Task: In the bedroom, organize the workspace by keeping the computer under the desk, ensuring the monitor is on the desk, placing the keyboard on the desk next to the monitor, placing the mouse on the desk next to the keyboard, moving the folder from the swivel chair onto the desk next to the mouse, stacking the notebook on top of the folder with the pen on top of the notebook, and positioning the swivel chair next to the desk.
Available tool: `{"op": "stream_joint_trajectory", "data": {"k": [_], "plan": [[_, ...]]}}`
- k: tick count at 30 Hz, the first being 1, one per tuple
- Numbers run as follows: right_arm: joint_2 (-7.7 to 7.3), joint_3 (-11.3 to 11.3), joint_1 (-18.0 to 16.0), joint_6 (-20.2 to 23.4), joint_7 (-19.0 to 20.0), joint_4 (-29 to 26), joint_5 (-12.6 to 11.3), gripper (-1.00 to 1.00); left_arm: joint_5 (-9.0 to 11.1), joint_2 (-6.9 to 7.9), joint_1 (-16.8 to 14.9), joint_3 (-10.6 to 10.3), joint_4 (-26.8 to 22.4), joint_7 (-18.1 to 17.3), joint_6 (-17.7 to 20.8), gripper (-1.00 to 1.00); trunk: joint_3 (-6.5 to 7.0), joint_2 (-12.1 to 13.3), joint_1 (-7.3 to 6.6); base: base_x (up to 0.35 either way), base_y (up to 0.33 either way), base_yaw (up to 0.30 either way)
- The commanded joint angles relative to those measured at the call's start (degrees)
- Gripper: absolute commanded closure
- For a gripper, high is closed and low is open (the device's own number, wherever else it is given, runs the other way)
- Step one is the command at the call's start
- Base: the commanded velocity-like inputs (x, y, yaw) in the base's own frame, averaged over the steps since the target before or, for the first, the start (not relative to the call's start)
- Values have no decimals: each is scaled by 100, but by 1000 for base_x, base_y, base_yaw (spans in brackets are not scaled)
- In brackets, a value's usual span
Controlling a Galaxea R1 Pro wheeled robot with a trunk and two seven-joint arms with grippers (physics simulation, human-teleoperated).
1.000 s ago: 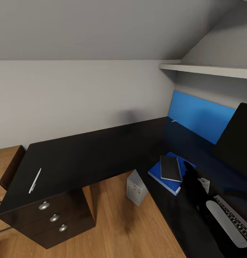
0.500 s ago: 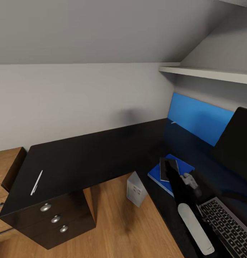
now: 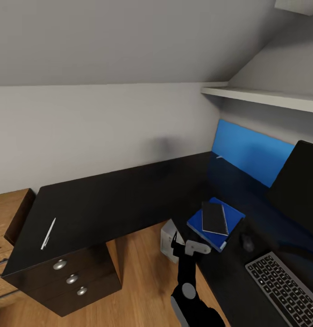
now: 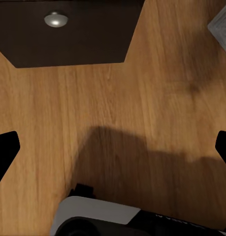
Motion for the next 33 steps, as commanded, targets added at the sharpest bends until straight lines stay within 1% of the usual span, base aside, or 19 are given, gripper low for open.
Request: {"op": "stream_joint_trajectory", "data": {"k": [1, 6, 9, 10, 11, 14, 15, 16, 17, 18, 19, 22, 25, 27, 29, 31, 33], "plan": [[0, 16, -20, -132, -18, 108, -11, -100, 40, 6, 0, -17, -10, 42, 13, -100, 14, 38, -22, 0, 0, 0], [0, 50, -68, -494, -17, 454, 93, -100, 35, 2, 0, -17, 24, 43, 13, -100, 104, 238, -132, 0, 0, 0], [0, 90, -82, -230, -16, 524, 118, -100, 32, 2, 0, -17, 36, 43, 13, -100, 158, 359, -198, 0, 0, 0], [0, 90, -82, -230, -16, 524, 118, -100, 32, 2, 0, -17, 36, 43, 13, -100, 176, 399, -220, 0, 0, 0], [0, 113, -86, 185, -19, 471, 121, -100, 32, 4, 0, -17, 40, 43, 13, -100, 194, 439, -242, 0, 0, 0], [0, 133, -90, 975, -28, 244, 107, -100, 31, 4, 0, -17, 42, 42, 13, -100, 248, 559, -308, 0, 0, 0], [0, 142, -92, 2299, -42, -336, -100, -100, 31, 4, 0, -17, 44, 42, 13, -100, 265, 599, -330, 0, 0, 0], [0, 145, -93, 2645, -42, -560, -268, -100, 31, 4, 0, -17, 43, 42, 13, -100, 283, 639, -352, 0, 0, 0], [0, 142, -93, 2759, -42, -668, -365, -100, 31, 3, 0, -17, 44, 42, 13, -100, 283, 639, -352, 0, 0, 0], [0, 137, -93, 2842, -44, -773, -468, -100, 31, 4, 0, -17, 45, 42, 13, -100, 283, 639, -352, 0, 0, 0], [0, 131, -93, 2940, -46, -965, -682, -100, 29, 6, 0, -17, 46, 42, 12, -100, 283, 639, -352, 0, 0, 0], [0, 130, -89, 3017, -53, -1164, -971, -100, 26, 7, 0, -17, 45, 42, 8, -100, 283, 639, -352, 0, 0, 0], [0, 156, -85, 3059, -47, -1276, -1150, -100, 24, 8, 0, -17, 46, 42, 8, -100, 283, 639, -352, 0, 0, 0], [0, 227, -80, 3069, -40, -1330, -1216, -100, 23, 8, 0, -17, 46, 42, 8, -100, 283, 639, -352, 0, 0, 0], [0, 353, -76, 3067, -34, -1380, -1255, -100, 25, 8, 0, -17, 47, 42, 7, -100, 283, 639, -352, 0, 0, 0], [0, 732, -70, 3061, -38, -1495, -1299, -100, 26, 9, 0, -17, 47, 42, 0, -100, 283, 639, -352, 0, 0, 0], [0, 841, -69, 3060, -43, -1544, -1309, -100, 27, 9, 0, -17, 47, 42, -2, -100, 283, 639, -352, 0, 0, 0]]}}
